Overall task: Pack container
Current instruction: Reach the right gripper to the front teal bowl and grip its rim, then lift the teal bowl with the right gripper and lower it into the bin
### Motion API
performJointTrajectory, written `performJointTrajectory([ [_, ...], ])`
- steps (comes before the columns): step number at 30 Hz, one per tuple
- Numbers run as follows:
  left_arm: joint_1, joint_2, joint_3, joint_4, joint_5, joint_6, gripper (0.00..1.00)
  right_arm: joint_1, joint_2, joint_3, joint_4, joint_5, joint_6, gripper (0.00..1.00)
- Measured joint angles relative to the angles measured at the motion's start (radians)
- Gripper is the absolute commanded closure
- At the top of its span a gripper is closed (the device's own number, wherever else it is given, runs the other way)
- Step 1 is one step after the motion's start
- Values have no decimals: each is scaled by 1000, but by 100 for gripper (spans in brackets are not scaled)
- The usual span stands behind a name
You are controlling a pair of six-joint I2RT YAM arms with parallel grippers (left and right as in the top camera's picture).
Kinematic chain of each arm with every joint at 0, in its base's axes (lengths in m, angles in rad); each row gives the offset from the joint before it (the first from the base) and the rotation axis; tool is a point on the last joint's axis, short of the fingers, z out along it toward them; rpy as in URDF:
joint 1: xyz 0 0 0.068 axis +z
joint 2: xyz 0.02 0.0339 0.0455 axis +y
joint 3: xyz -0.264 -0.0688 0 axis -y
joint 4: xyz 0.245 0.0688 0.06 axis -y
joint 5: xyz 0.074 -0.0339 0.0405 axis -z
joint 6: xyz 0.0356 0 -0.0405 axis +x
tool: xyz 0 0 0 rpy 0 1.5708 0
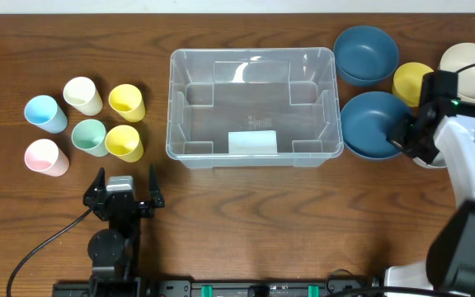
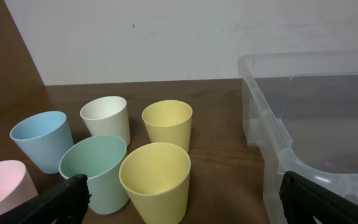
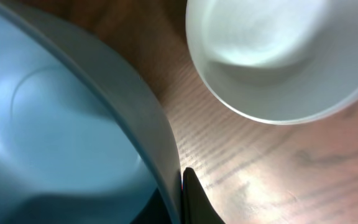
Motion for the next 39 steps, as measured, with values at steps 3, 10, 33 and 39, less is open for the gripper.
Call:
performJointTrajectory([
  [3, 0, 0, 0, 0, 0, 0, 2, 0, -65, 27, -42, 1, -16, 99],
  [10, 0, 0, 0, 0, 0, 0, 2, 0, -166, 68, -71, -49, -55, 99],
  [33, 0, 0, 0, 0, 0, 0, 2, 256, -186, 553, -285, -198, -201, 99],
  [39, 0, 0, 0, 0, 0, 0, 2, 334, 27, 697, -337, -197, -202, 99],
])
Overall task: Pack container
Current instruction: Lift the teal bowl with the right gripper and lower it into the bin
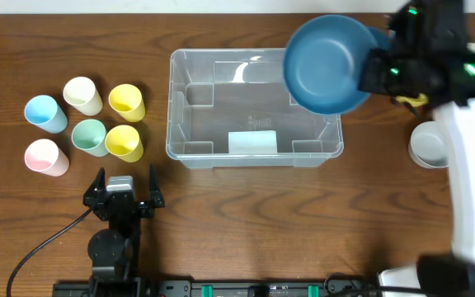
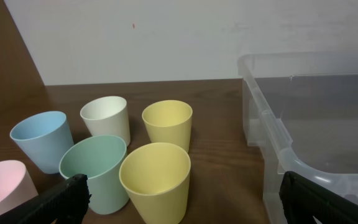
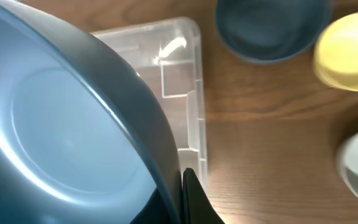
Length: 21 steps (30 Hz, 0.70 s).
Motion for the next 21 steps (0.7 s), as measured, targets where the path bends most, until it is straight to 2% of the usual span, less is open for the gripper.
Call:
performJointTrajectory([
  [10, 0, 0, 0, 0, 0, 0, 2, 125, 282, 18, 16, 2, 0, 99],
  [21, 0, 0, 0, 0, 0, 0, 2, 167, 387, 18, 79, 16, 2, 99],
])
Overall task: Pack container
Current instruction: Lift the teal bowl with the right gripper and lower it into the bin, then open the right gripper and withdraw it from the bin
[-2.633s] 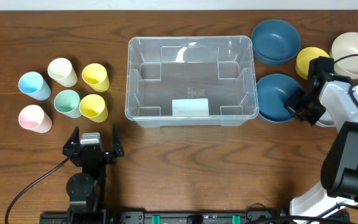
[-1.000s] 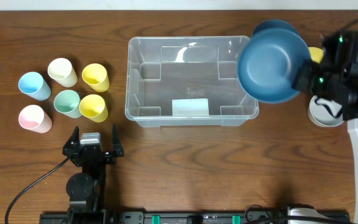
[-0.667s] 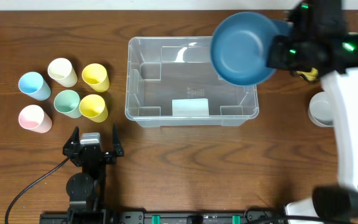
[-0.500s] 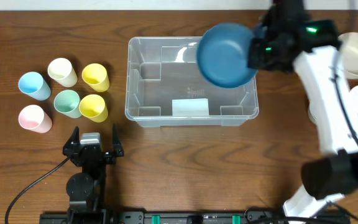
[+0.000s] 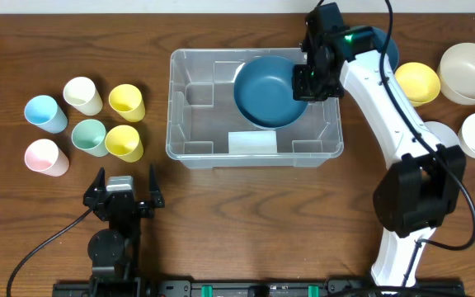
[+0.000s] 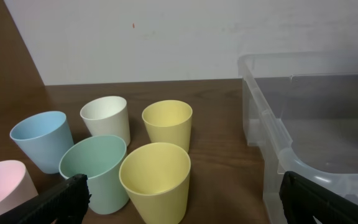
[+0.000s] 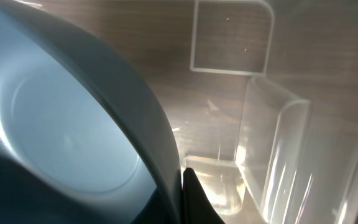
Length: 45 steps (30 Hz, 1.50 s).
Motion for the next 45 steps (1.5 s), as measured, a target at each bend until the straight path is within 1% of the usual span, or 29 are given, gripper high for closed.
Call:
performJointTrajectory([
  [12, 0, 0, 0, 0, 0, 0, 2, 0, 18, 0, 42, 69, 7, 99],
  [17, 0, 0, 0, 0, 0, 0, 2, 0, 38, 2, 49, 76, 8, 99],
  [25, 0, 0, 0, 0, 0, 0, 2, 0, 120, 2, 65, 87, 18, 99],
  [33, 0, 0, 0, 0, 0, 0, 2, 0, 128, 2, 83, 93, 19, 99],
  [37, 0, 0, 0, 0, 0, 0, 2, 0, 128, 2, 83, 94, 19, 95],
  [45, 0, 0, 0, 0, 0, 0, 2, 0, 128, 2, 79, 112, 23, 91],
])
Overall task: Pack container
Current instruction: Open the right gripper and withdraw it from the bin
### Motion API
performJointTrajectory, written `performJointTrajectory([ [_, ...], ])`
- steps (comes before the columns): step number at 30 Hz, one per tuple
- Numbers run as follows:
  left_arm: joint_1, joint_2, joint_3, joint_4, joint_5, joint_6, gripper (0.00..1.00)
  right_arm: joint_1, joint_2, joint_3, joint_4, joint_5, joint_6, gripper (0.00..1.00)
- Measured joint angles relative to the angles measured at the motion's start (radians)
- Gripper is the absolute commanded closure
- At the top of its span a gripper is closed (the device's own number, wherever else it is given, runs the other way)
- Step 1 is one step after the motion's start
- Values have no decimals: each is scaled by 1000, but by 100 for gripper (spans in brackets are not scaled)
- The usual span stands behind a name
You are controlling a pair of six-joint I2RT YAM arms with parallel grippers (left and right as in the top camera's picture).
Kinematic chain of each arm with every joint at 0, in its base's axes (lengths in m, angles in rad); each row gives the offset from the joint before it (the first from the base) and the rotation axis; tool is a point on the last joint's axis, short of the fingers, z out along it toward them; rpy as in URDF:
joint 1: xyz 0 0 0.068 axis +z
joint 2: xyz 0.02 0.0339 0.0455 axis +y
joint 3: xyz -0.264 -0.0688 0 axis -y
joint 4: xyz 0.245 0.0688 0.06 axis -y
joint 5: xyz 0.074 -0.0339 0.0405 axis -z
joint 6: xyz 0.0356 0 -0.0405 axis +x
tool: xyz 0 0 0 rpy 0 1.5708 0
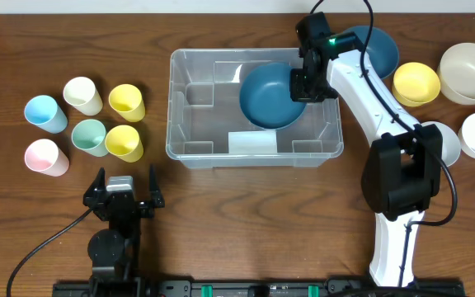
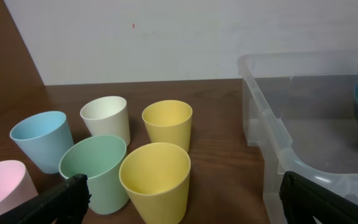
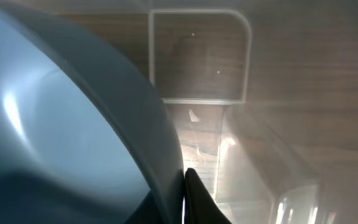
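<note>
A clear plastic container (image 1: 190, 140) stands mid-table. Inside its right part is a dark blue bowl (image 1: 269, 97), and my right gripper (image 1: 300, 85) is shut on its right rim; the wrist view fills with that bowl (image 3: 55, 130) and the container's wall (image 3: 272, 99). A second blue bowl (image 1: 378, 45) sits behind the container's right corner. My left gripper (image 1: 124, 191) rests open near the front left, facing a group of cups (image 2: 154, 177), with nothing between its fingers.
Several pastel cups (image 1: 85, 124) stand left of the container. A yellow bowl (image 1: 416, 82), a cream bowl (image 1: 470, 70) and white bowls lie at the right. A white label (image 1: 252, 142) is on the container's front wall.
The blue bowl, held by my right gripper, sits slightly farther right and lower in the container. Its edge now shows in the left wrist view. The left arm is unchanged.
My right gripper was first shut on the blue bowl's rim on the table right of the container. Then it held the bowl in the air over the container's back right corner. Later the bowl was inside the container, where it is now.
</note>
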Motion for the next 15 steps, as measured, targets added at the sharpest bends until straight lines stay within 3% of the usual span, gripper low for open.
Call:
performJointTrajectory([
  [15, 0, 0, 0, 0, 0, 0, 2, 0, 0, 0, 0, 10, -1, 76],
])
